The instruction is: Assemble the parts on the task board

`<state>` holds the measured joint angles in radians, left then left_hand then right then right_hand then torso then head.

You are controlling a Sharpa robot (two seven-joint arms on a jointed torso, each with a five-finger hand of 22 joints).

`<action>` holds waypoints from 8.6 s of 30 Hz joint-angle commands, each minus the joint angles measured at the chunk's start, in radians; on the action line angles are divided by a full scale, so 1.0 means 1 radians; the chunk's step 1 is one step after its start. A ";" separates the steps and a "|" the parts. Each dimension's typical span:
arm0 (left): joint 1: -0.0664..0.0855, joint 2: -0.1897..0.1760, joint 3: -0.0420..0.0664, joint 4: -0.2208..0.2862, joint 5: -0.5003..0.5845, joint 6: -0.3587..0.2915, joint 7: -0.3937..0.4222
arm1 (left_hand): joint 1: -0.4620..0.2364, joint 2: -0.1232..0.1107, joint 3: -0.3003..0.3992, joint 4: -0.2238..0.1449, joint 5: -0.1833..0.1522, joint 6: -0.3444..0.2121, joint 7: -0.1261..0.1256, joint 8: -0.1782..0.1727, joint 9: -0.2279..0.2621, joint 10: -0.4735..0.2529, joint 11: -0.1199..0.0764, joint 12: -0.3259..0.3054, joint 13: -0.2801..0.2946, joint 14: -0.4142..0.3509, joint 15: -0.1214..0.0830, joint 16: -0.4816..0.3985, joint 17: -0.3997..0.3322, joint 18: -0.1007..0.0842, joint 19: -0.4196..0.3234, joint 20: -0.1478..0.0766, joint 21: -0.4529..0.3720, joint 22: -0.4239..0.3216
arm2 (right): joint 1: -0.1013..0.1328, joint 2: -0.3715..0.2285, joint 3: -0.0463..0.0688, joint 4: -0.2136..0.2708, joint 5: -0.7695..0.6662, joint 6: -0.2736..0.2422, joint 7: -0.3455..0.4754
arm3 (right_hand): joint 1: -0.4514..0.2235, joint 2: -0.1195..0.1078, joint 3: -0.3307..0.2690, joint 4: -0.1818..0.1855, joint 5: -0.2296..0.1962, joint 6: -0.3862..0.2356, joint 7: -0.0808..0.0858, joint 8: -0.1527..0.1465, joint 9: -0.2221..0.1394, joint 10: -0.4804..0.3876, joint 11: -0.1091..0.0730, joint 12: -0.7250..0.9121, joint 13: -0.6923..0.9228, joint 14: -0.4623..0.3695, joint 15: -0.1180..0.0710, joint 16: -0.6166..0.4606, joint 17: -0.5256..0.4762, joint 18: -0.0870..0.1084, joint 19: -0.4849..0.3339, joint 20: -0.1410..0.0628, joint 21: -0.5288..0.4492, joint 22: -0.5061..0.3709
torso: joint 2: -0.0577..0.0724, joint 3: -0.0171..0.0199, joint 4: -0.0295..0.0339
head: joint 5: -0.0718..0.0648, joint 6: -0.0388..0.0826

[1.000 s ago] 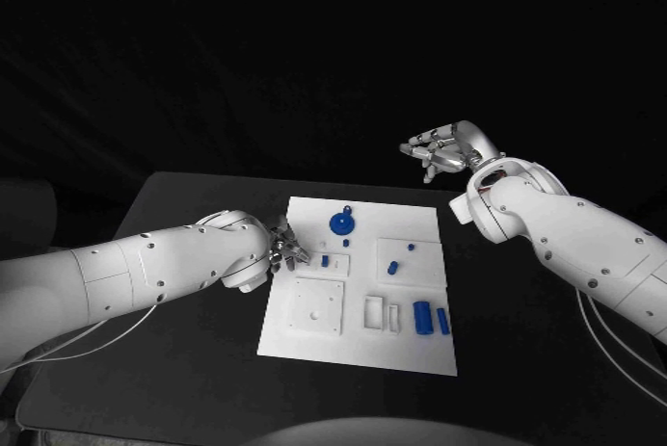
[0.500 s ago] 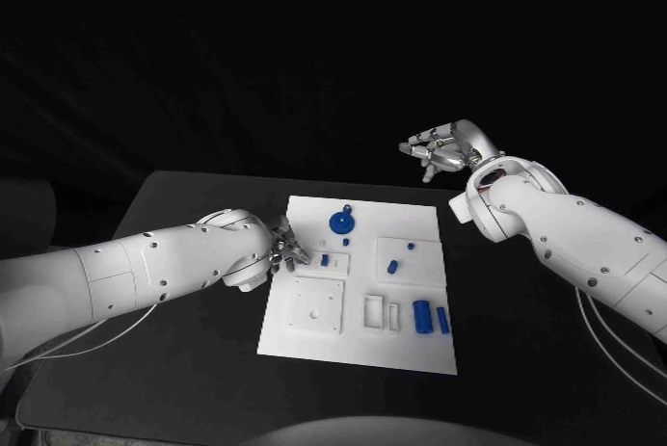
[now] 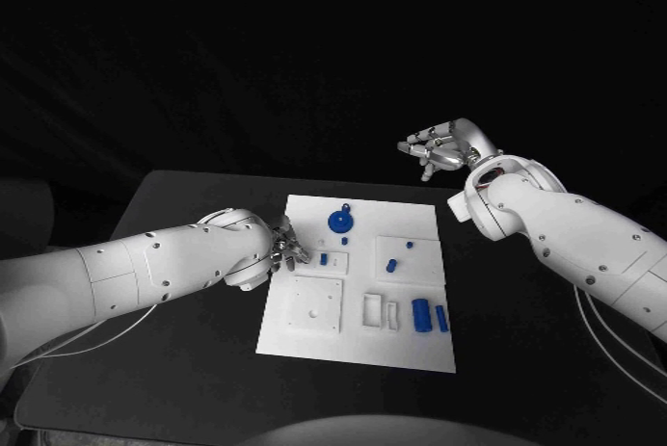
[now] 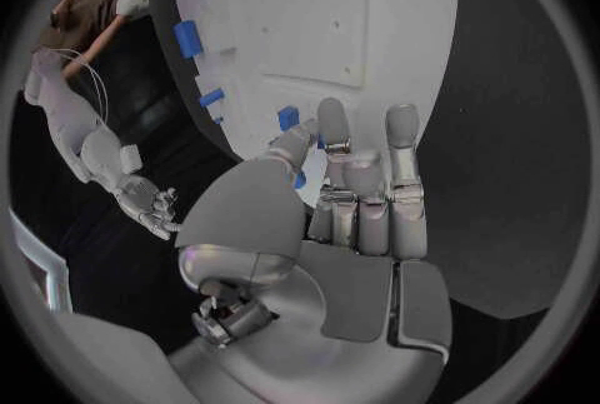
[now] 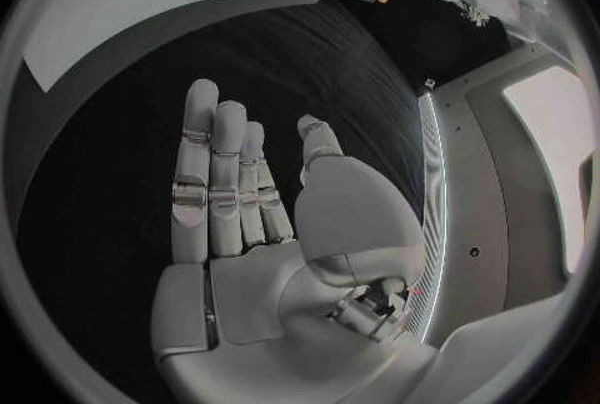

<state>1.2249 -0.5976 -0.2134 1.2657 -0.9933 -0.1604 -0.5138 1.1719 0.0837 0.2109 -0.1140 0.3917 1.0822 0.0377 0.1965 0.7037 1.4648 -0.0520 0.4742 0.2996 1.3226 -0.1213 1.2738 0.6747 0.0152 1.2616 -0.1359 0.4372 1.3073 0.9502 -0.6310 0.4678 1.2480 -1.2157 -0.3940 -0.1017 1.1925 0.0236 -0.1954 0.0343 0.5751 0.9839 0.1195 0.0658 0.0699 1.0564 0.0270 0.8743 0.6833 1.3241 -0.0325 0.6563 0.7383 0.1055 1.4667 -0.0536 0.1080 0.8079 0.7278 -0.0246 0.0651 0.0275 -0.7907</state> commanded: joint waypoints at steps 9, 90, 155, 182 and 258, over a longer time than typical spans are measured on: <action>-0.004 -0.001 0.000 0.012 -0.026 -0.018 0.002 | 0.024 0.013 -0.004 -0.005 0.004 0.055 -0.039 0.008 0.143 0.046 -0.010 0.013 0.002 0.015 0.000 0.004 0.012 0.009 0.010 -0.001 0.003 0.018 | -0.001 -0.001 0.000 0.002 -0.002 0.011 0.004 | -0.004 0.006 0.000 -0.006 0.003 0.002 0.000 -0.002 0.000 0.001 -0.004 0.002 0.000 0.004 -0.005 -0.004 0.001 -0.003 0.020 -0.002 0.007 -0.001 | 0.000 -0.0009 0.0004 | -0.003 -0.003; -0.011 0.014 0.001 -0.011 -0.046 0.060 -0.012 | 0.010 0.012 0.007 -0.034 0.023 0.056 -0.039 0.021 0.125 0.046 -0.008 0.017 -0.005 0.015 0.001 -0.003 0.013 0.011 0.006 0.000 0.007 0.019 | -0.003 0.001 0.000 -0.002 -0.002 0.018 0.003 | -0.005 0.007 0.005 -0.006 0.005 0.005 -0.001 -0.002 0.000 0.004 -0.005 0.002 0.002 0.007 -0.006 -0.003 0.003 -0.003 0.019 -0.004 0.019 -0.008 | 0.001 0.0003 0.0000 | -0.004 -0.012; -0.022 0.053 0.001 -0.069 -0.052 0.082 -0.003 | 0.003 -0.080 -0.098 0.111 -0.003 0.093 -0.060 0.026 0.090 0.046 -0.016 0.019 -0.005 0.012 -0.003 -0.007 0.009 0.002 0.011 -0.003 -0.005 0.018 | -0.009 0.004 0.000 -0.003 -0.002 0.015 0.005 | -0.007 0.007 0.007 -0.006 0.014 0.004 -0.001 -0.002 0.000 0.004 -0.005 0.002 0.002 0.007 -0.006 -0.004 0.003 -0.003 0.018 -0.004 0.022 -0.011 | 0.001 -0.0007 0.0011 | -0.014 -0.018; -0.022 0.053 0.002 -0.065 -0.015 0.062 0.002 | -0.108 -0.052 0.195 -0.055 0.048 0.085 -0.052 0.061 0.161 0.048 -0.014 0.031 -0.011 0.023 -0.001 0.004 0.035 0.014 0.006 0.001 0.015 0.019 | -0.016 0.009 0.000 -0.009 -0.023 0.017 0.005 | -0.007 0.007 0.007 -0.006 0.014 0.004 -0.001 -0.002 0.000 0.004 -0.005 0.002 0.002 0.007 -0.006 -0.004 0.003 -0.003 0.018 -0.004 0.022 -0.011 | 0.001 -0.0005 0.0018 | -0.015 -0.020; -0.021 0.083 0.004 -0.125 -0.159 0.201 0.024 | -0.085 -0.052 0.202 -0.033 0.016 0.084 -0.050 0.058 0.172 0.047 -0.012 0.027 -0.008 0.020 0.004 0.000 0.039 0.020 -0.004 0.009 0.020 0.018 | -0.021 0.014 0.000 -0.013 -0.071 0.021 0.005 | -0.008 0.007 0.011 -0.002 0.028 0.005 -0.001 -0.003 0.000 0.005 -0.006 0.001 0.002 0.009 -0.007 -0.004 0.003 -0.003 0.018 -0.004 0.025 -0.014 | 0.001 -0.0002 0.0015 | -0.019 -0.025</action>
<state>1.2182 -0.5187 -0.2002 1.1478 -1.1489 -0.0010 -0.4696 1.0700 0.0068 0.3157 -0.0505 0.4093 1.1680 -0.0088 0.2518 0.8746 1.4687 -0.0626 0.5060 0.2911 1.3469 -0.1209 1.2772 0.7144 0.0308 1.2616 -0.1286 0.4566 1.3075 0.9300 -0.6183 0.4678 1.2344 -1.2772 -0.3839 -0.1035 1.1898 0.0263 -0.1870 0.0316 0.5964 0.9841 0.1194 0.0658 0.0699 1.0600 0.0233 0.8743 0.6845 1.3274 -0.0359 0.6563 0.7397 0.1056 1.4667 -0.0536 0.1275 0.7953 0.7285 -0.0248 0.0669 0.0082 -0.8162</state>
